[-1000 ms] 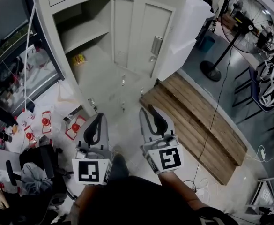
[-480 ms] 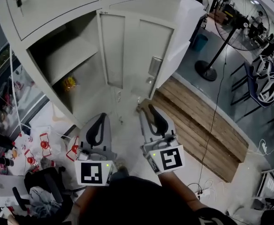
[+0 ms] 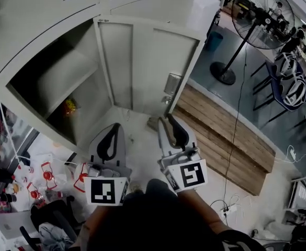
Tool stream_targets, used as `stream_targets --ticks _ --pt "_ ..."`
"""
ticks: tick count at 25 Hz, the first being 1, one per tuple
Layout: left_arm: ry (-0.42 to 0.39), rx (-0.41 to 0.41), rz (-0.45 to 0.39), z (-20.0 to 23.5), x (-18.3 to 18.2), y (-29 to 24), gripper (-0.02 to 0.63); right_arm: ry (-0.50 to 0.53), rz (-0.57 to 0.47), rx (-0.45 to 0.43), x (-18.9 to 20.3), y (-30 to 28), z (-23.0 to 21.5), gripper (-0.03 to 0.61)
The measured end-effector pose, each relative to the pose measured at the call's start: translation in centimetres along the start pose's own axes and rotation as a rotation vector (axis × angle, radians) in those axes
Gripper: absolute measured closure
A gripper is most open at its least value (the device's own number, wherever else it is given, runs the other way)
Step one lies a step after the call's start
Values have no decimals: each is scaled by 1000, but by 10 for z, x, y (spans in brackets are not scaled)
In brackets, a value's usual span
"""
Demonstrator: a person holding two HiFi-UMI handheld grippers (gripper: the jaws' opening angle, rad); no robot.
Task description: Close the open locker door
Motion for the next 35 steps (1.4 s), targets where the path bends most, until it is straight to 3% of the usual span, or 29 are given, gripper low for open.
stream_targets --ticks 19,35 --pt "23 -52 27 -60 6 -69 613 7 22 -112 9 -20 -84 491" --pt "1 -225 65 -94 16 -71 614 -42 -2 -311 14 -40 -120 471"
Point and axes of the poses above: the fingertips, and each gripper's own axes: y backward along the fingers, z to its left, x out of its underside, the point moved 6 cm from there along y, backward along the fingers, and after that the axes turned 8 degrees about -x, right-handed, at the moved point
